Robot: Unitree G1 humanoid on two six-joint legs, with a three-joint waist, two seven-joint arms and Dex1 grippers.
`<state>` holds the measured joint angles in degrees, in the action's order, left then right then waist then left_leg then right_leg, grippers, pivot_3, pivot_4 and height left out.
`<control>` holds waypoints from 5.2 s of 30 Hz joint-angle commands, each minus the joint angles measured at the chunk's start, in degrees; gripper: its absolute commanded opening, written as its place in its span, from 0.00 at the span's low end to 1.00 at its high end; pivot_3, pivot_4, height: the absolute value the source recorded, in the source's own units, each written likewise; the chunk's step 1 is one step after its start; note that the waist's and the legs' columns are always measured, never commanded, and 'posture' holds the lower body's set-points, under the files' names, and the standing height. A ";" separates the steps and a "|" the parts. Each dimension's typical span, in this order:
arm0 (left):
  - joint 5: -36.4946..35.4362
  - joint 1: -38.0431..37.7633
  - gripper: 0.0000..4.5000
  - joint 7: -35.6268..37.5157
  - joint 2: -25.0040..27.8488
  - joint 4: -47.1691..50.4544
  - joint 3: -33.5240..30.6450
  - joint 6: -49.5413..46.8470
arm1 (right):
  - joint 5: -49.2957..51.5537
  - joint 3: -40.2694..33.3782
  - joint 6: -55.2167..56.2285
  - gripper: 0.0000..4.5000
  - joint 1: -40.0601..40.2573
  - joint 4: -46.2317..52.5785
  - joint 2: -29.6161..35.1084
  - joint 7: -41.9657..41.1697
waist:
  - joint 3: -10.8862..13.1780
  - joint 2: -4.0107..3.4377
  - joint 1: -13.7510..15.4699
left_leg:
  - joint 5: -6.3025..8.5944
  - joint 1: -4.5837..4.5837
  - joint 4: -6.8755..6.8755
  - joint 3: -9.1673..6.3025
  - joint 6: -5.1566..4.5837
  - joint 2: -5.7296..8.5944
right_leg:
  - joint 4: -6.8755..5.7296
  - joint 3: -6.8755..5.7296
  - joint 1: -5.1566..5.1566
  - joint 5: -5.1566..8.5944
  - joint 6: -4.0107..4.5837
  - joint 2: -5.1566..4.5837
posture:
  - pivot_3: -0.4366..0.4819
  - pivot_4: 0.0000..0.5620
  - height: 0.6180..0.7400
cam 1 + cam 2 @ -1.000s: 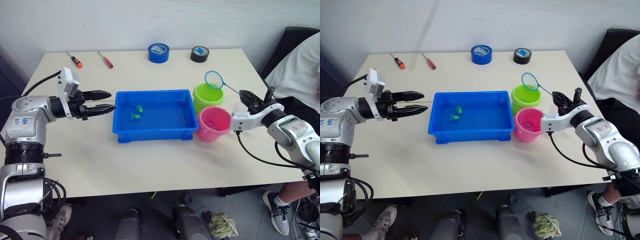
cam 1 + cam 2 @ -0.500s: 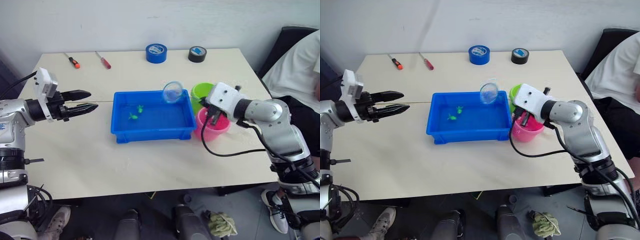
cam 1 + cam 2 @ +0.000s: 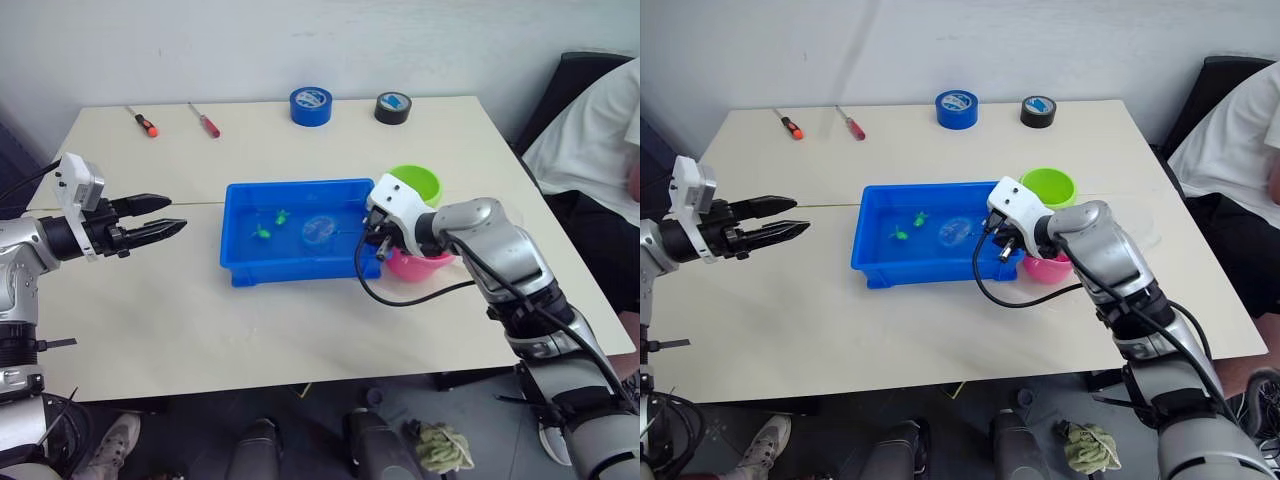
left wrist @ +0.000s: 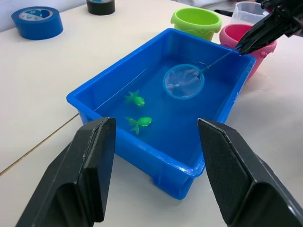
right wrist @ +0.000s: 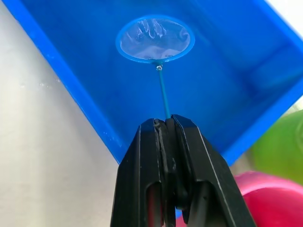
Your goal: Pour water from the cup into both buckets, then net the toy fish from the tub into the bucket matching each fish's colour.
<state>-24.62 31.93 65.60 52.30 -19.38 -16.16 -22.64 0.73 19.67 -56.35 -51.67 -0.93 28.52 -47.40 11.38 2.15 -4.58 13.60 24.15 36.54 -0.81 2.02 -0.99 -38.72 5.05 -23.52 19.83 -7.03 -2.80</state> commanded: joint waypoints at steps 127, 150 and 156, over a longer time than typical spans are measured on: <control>2.63 7.40 0.67 5.07 0.62 -7.52 1.74 5.12 | -8.28 -0.60 29.62 0.00 5.09 3.38 6.82 -4.14 | -0.01 0.01 1.42 | -0.05 -0.03 -0.13 0.20 -0.08 0.05 | 0.14 -0.05 -0.01 -0.02 -0.04 -0.09 | 0.48 0.27 0.95; -0.78 -1.03 0.67 1.02 0.52 3.01 -1.70 0.67 | -13.34 12.65 25.14 0.00 -0.68 -2.01 -7.81 -6.92 | -0.02 0.03 1.01 | -0.05 0.00 -0.10 0.10 -0.08 0.16 | 0.04 -0.23 -0.06 -0.02 -0.04 -0.43 | 0.48 0.27 0.95; -0.93 -4.14 0.67 1.91 1.66 4.04 -1.94 -0.11 | -6.80 6.21 16.59 0.00 -1.52 -3.31 -13.87 -6.55 | -0.03 0.04 0.88 | -0.05 -0.01 -0.10 0.09 -0.08 0.16 | 0.03 -0.23 -0.05 -0.02 -0.04 -0.50 | 0.48 0.27 0.95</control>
<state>-24.45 30.37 66.84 51.95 -17.98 -15.84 -22.28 -11.86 31.00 -32.42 -52.25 -4.52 19.01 -53.63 11.36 2.19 -3.71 13.55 24.12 36.43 -0.73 1.94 -0.84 -38.69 4.82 -23.56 19.81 -7.07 -3.31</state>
